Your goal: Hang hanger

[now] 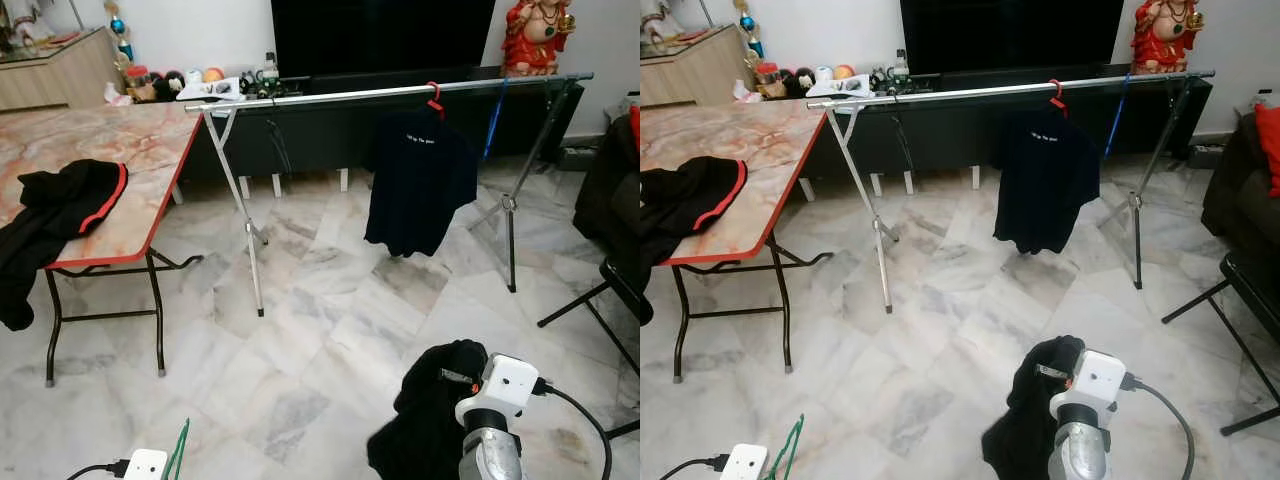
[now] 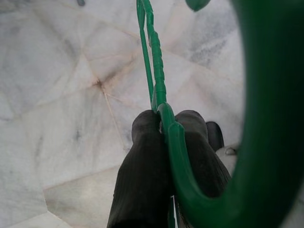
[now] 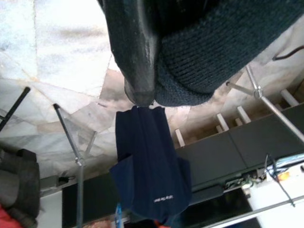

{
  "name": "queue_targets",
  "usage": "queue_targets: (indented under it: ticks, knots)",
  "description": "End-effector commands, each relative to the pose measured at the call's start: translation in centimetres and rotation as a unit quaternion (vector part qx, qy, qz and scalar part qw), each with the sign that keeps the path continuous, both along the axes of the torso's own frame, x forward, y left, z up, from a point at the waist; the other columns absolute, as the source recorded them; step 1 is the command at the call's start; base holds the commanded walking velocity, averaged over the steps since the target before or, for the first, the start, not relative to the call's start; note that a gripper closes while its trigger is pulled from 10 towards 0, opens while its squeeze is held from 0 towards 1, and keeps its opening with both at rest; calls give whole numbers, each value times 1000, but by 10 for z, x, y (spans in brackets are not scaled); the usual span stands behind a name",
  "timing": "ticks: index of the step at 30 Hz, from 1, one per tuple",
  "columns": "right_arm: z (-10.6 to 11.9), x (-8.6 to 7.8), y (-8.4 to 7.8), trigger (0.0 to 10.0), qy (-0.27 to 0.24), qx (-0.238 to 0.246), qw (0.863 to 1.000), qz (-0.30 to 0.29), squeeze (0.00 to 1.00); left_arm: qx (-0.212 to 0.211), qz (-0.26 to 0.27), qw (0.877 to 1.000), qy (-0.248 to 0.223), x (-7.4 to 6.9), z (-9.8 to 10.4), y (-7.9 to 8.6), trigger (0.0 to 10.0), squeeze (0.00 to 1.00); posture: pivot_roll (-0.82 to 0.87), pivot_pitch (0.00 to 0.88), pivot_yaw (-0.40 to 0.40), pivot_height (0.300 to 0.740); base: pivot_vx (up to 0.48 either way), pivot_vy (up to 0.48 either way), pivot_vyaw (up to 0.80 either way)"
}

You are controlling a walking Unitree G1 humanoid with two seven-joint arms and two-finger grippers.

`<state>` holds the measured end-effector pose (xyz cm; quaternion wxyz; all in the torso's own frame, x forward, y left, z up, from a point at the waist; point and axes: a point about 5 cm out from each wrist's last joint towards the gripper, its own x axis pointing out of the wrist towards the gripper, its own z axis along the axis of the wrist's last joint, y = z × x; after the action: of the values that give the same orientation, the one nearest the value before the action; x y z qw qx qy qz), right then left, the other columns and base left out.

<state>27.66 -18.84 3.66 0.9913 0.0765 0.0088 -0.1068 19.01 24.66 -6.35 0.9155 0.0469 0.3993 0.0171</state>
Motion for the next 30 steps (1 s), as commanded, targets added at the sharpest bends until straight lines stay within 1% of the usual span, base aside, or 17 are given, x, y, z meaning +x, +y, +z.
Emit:
queue_targets:
  ticks: [1,4,11,15,21,23,30]
  knots:
    - [8,1,-3,10000,-17,-5,1000,-9,0,4,3,1000,13,-3,-1,6,10000,0,39,5,115,740,0,0,0]
    - [7,1,-3,10000,-16,-5,1000,-10,0,7,3,1000,14,-1,0,6,10000,0,33,3,116,740,0,0,0]
    - [7,0,-4,10000,-12,-12,1000,-4,0,8,8,1000,16,0,-1,4,10000,0,30,0,86,740,0,0,0]
    - [9,1,-6,10000,-11,-18,1000,-5,0,1,22,1000,21,-4,-5,-2,10000,0,25,0,68,740,0,0,0]
    - [9,-3,-7,10000,-12,-19,1000,-4,0,-7,26,999,32,-10,-10,-11,10000,0,8,0,44,740,0,0,0]
    - [9,-5,-10,10000,-8,-22,1000,-2,0,-15,27,999,32,-11,-12,-17,10000,0,9,0,30,740,0,0,0]
    - [9,-5,-13,10000,-5,-24,1000,-5,0,-20,28,999,32,-12,-14,-22,10000,0,18,0,27,740,0,0,0]
